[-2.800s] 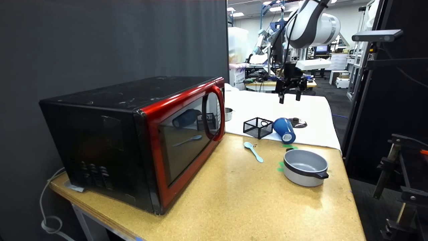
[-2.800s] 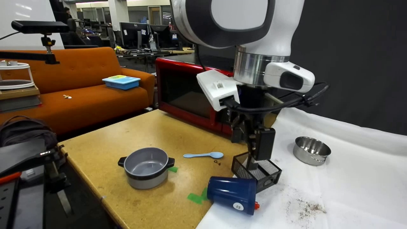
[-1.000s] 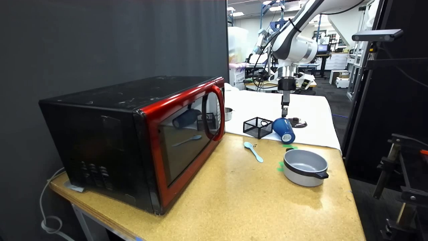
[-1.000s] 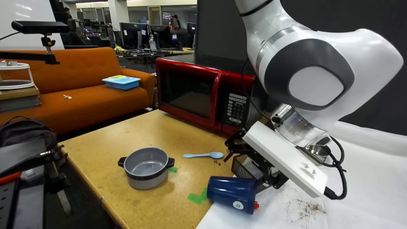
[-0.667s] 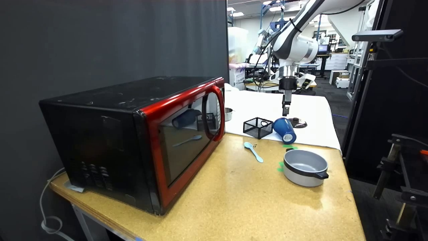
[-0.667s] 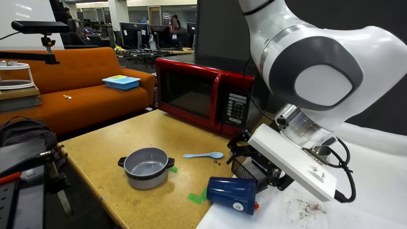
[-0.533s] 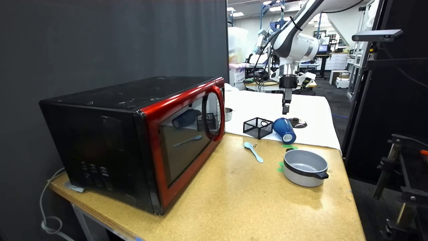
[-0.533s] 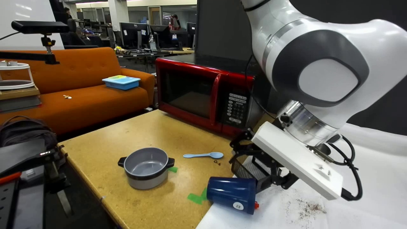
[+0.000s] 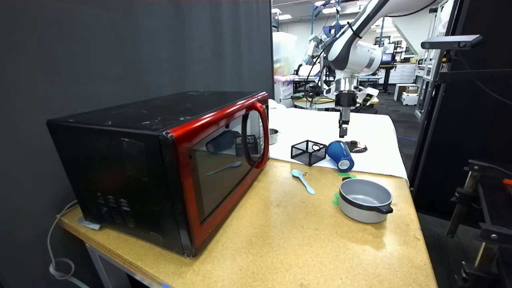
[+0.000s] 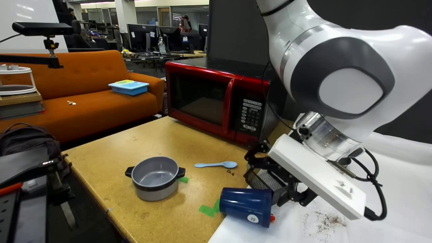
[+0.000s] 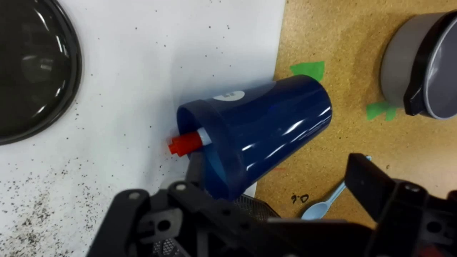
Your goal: Put the marker inside the blue cup
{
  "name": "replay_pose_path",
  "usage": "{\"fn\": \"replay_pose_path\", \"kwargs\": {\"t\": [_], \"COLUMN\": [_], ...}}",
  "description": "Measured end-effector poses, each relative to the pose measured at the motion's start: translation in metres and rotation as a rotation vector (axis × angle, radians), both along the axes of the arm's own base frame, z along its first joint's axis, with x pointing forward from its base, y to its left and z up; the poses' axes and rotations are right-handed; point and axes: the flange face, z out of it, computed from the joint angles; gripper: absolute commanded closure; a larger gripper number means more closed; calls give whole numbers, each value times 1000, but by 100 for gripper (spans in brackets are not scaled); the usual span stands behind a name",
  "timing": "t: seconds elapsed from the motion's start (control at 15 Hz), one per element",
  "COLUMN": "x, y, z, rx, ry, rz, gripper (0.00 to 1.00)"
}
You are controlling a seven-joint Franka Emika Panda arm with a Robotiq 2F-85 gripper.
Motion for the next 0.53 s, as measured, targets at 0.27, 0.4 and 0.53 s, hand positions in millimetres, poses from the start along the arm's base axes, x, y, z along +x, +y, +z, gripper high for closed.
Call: {"fn": "replay_pose_path", "kwargs": {"t": [0.27, 0.4, 0.53], "x": [-4, -5, -5], "y": [7, 11, 14], "z": [-25, -36, -42], "rx": [17, 24, 29], "ry": [30, 42, 50], "rz": [5, 11, 15], "gripper": [0, 25, 34]}}
